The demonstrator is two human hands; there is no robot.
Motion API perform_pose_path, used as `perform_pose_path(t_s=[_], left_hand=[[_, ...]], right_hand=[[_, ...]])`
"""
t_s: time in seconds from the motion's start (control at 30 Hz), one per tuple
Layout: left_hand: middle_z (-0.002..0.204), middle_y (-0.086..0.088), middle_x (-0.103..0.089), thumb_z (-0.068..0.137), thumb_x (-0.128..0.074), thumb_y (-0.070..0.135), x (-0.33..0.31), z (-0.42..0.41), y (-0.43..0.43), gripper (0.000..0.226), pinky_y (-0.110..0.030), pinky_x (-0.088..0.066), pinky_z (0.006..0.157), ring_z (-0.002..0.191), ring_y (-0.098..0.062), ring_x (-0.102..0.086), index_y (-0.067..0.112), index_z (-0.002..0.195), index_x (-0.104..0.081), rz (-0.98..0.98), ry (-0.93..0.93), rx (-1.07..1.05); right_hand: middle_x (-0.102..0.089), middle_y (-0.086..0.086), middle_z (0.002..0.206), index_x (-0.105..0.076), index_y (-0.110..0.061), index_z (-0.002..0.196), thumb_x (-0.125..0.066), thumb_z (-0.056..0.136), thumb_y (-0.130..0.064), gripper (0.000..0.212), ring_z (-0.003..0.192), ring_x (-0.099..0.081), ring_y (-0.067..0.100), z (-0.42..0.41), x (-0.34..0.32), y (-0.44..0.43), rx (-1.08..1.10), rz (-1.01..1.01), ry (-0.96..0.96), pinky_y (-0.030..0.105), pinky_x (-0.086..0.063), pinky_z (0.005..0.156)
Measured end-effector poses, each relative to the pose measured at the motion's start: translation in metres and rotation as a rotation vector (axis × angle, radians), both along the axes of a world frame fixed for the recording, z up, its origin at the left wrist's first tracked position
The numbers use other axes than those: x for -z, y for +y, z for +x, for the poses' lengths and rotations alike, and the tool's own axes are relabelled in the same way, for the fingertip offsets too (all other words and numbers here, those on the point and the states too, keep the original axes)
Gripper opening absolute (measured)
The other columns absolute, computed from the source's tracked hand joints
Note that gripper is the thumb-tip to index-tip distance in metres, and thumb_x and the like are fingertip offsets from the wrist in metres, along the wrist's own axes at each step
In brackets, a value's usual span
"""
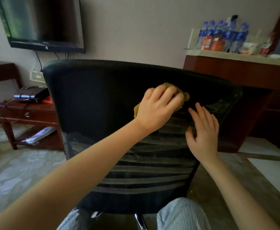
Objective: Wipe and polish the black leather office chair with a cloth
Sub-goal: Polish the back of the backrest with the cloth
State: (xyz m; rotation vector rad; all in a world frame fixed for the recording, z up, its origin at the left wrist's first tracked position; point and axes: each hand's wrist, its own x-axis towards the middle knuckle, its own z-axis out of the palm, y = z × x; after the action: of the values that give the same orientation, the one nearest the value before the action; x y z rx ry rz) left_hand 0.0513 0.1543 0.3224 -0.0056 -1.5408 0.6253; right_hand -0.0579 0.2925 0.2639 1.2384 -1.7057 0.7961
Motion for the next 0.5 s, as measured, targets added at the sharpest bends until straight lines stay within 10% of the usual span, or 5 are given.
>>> perform_pose_path(t_s=[0.3, 0.5], left_hand=[[0.109, -0.006, -0.063, 0.085, -0.049, 0.013, 0.074, -0.002, 0.004, 0.028, -0.032, -0.037, 0.077, 0.103, -0.025, -0.046, 0.014, 0.112, -0.050, -0.094, -0.565, -0.124], [0.114, -0.006, -0.062, 0.073, -0.073, 0.019, 0.067, -0.003, 0.000, 0.052, -0.032, -0.032, 0.081, 0.107, -0.024, -0.041, 0.015, 0.116, -0.045, -0.111, -0.634, -0.112]], right_hand=[[-0.038, 0.012, 0.145, -0.041, -0.008, 0.137, -0.058, 0.084, -0.010, 0.056, 0.132, -0.035, 0.021, -0.008, -0.003, 0.021, -0.039, -0.211, -0.324, 0.036, -0.027, 0.108], [-0.018, 0.005, 0.152, -0.006, -0.028, 0.148, -0.075, 0.075, -0.017, 0.101, 0.138, -0.023, 0.024, -0.050, -0.043, 0.034, -0.100, -0.233, -1.001, 0.047, -0.024, 0.113]])
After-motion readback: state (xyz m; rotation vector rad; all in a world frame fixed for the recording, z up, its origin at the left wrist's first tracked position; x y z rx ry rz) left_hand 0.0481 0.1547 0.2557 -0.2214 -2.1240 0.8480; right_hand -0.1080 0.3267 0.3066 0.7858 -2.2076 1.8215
